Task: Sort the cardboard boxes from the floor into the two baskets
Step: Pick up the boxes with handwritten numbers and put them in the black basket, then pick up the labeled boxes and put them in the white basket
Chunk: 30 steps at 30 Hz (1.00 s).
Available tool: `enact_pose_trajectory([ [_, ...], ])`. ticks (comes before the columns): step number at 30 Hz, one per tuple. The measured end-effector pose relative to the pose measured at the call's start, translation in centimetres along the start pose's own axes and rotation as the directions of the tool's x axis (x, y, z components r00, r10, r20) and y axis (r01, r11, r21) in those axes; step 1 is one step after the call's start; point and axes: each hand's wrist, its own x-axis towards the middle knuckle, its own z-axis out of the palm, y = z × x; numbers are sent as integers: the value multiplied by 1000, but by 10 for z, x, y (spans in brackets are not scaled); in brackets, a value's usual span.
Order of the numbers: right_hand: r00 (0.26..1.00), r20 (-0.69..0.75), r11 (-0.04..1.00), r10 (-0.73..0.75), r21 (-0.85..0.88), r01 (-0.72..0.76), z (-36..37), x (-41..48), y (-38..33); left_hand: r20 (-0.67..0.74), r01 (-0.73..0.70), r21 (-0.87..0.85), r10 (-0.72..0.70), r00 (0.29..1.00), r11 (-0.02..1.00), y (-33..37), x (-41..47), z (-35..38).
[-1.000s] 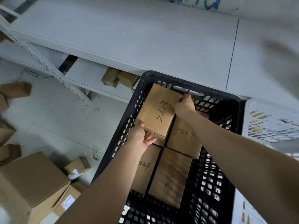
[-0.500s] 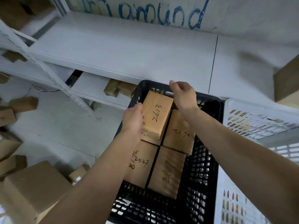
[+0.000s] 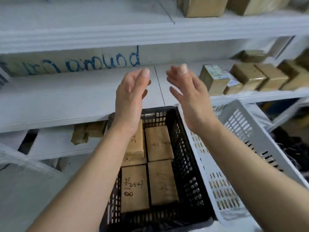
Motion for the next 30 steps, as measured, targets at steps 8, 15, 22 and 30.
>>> enact_pose_trajectory([
  [8, 907, -411, 996, -89, -44, 78, -66, -113, -44, 501, 68, -243, 65, 863, 968, 34, -65, 81],
  [15, 600, -775, 966, -199, -258, -13, -158, -255, -83, 832, 231, -283, 119, 542, 931, 63, -185, 183],
  [22, 227, -937, 956, -267, -287, -62, -218, -432, -119, 963, 358, -232, 161, 216, 904, 93, -347, 257],
  [30, -54, -967, 961, -250, -241, -137, -271, -627, -148, 987, 420, -133, 161, -31, 898, 121, -540, 305],
])
